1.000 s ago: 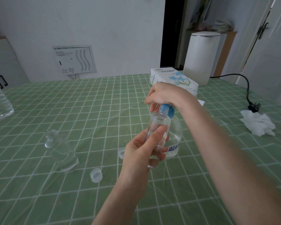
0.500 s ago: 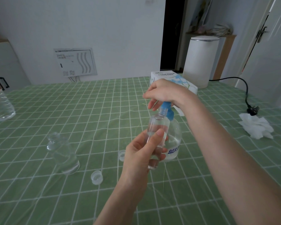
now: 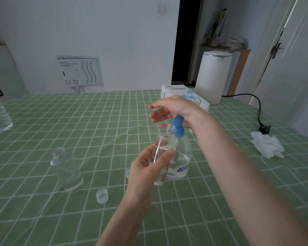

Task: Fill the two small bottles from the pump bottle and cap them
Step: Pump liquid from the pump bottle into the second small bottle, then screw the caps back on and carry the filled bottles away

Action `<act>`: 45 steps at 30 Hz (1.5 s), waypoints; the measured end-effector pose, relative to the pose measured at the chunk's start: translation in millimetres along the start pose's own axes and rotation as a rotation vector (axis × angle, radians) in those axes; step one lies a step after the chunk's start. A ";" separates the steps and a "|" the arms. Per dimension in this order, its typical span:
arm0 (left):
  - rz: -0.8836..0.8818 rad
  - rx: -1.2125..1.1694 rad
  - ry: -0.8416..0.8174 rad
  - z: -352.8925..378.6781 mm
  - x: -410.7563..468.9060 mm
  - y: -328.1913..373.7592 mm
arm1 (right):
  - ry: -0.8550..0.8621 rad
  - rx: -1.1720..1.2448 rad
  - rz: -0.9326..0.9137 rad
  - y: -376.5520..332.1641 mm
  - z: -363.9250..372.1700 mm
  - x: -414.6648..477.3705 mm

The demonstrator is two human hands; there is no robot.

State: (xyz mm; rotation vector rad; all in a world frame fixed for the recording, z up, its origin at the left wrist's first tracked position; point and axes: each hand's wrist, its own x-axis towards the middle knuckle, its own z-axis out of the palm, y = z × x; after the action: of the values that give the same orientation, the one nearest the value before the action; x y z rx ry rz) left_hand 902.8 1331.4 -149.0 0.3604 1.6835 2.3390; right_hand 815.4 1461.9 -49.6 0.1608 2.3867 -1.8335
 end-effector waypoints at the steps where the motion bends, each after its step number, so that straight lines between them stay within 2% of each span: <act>1: 0.004 0.004 -0.002 -0.7 -0.3 0.7 | -0.008 0.024 0.011 0.1 -0.3 0.7; 9: 0.013 0.009 -0.040 -3.4 -6.1 7.3 | -0.042 0.096 0.050 -6.0 -10.6 -7.0; 16: 0.025 0.074 -0.043 -21.6 -24.6 21.2 | 0.021 0.002 -0.192 -15.6 -16.3 -30.5; 22: 0.054 0.148 0.050 -52.5 -76.1 26.8 | 0.084 -0.141 -0.430 -29.0 -5.8 -65.8; 27: 0.081 0.168 0.171 -77.8 -126.1 27.3 | -0.001 -0.249 -0.555 -12.7 27.5 -100.4; 32: 0.080 0.160 0.279 -98.6 -157.8 21.5 | -0.138 -0.252 -0.452 35.3 73.8 -115.1; 35: 0.068 0.140 0.306 -103.2 -166.4 21.5 | -0.114 -0.330 -0.350 67.1 102.1 -110.0; 38: 0.078 0.119 0.340 -105.9 -168.6 21.2 | -0.072 -0.528 -0.298 91.9 126.6 -100.5; 45: 0.098 0.101 0.359 -105.5 -166.0 21.2 | 0.026 -0.750 -0.215 106.2 158.8 -84.0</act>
State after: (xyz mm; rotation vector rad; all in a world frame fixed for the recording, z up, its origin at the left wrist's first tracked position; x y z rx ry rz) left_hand 1022.9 1175.8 -171.3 0.0393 1.9885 2.5129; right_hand 921.1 1335.2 -177.4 -0.1544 3.0040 -0.8730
